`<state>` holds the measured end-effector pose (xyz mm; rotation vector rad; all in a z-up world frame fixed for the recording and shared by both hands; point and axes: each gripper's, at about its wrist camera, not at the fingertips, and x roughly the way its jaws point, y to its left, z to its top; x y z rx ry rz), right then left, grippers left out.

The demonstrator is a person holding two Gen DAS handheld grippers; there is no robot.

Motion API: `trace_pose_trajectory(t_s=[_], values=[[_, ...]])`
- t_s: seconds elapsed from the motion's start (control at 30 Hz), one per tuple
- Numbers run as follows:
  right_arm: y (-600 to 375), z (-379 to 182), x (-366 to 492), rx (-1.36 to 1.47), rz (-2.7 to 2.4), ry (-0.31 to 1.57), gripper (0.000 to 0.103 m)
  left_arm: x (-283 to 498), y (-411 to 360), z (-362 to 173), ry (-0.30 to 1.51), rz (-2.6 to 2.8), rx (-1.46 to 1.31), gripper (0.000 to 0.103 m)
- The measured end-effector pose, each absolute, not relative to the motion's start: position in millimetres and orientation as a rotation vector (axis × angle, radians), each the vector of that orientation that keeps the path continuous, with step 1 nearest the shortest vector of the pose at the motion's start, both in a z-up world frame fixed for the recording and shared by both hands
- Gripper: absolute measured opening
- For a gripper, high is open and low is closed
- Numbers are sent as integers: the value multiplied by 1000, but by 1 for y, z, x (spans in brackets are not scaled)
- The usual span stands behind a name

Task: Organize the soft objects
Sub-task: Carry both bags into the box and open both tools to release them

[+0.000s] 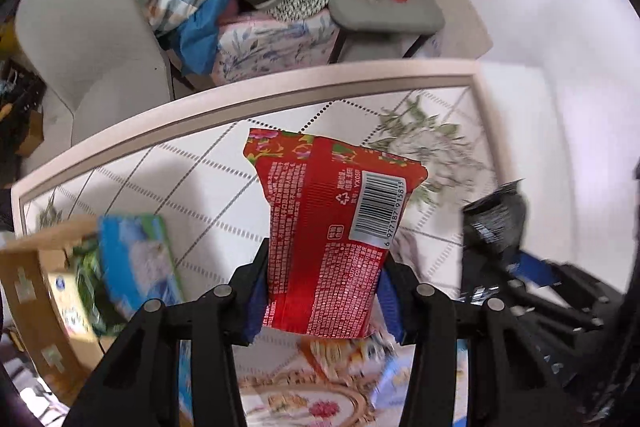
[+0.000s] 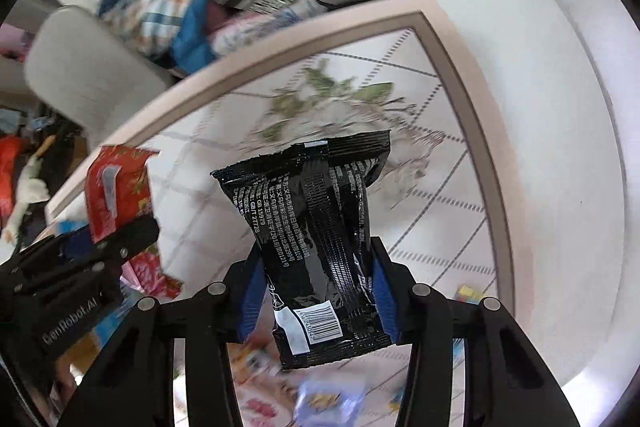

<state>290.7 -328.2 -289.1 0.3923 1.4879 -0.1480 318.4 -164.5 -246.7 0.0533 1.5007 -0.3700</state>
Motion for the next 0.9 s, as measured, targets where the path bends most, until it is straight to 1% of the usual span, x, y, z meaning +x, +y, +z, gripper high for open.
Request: trace_pose_trajectory(t_s=[0.23, 0.4, 0.6, 0.8, 0.9], values=[[-258, -234, 252, 413, -10, 1422, 50, 274, -65, -178, 1409, -360, -56, 44], [-191, -201, 227, 408, 77, 1397, 50, 254, 17, -157, 1381, -273, -65, 44], [-89, -194, 224, 356, 160, 1419, 50, 245, 106, -166, 1395, -154, -76, 44], [-28, -211, 248, 285, 132, 1448, 50, 261, 165, -196, 1429, -73, -68, 44], [-12, -229, 266, 273, 106, 1468, 50, 273, 187, -219, 1466, -50, -68, 44]])
